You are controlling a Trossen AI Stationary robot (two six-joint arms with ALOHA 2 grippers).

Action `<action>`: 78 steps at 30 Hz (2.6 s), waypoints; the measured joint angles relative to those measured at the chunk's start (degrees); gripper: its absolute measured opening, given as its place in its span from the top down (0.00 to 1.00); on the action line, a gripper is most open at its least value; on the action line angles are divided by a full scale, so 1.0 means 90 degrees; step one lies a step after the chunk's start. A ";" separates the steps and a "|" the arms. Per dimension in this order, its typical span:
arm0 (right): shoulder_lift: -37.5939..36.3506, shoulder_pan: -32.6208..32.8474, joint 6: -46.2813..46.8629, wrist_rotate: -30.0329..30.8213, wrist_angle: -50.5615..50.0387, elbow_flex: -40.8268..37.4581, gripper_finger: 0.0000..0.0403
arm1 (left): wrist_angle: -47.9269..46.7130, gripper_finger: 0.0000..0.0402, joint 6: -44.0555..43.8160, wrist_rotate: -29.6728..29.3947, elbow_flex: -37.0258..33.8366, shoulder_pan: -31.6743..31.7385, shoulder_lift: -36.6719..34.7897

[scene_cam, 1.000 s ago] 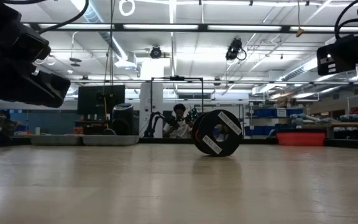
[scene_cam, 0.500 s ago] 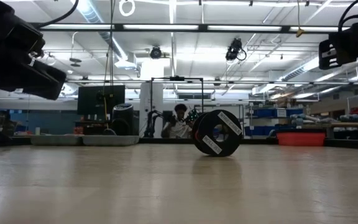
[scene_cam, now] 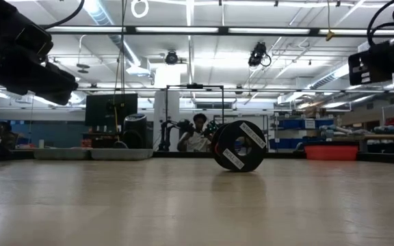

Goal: Coil cords
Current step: Return to Home Position

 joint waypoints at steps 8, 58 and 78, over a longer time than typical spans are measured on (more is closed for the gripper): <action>0.1019 -0.0002 0.0001 0.0000 -0.0006 -0.0002 0.65 | -0.0012 0.83 0.0000 0.0021 0.0000 0.0377 -0.0026; 0.0619 -0.0002 0.0002 0.0007 0.0784 -0.0005 0.65 | 0.1411 0.83 0.0000 0.0026 -0.0007 0.0431 -0.0831; 0.0619 -0.0002 0.0002 0.0005 0.0784 -0.0006 0.65 | 0.1416 0.83 0.0000 0.0028 -0.0007 0.0431 -0.0832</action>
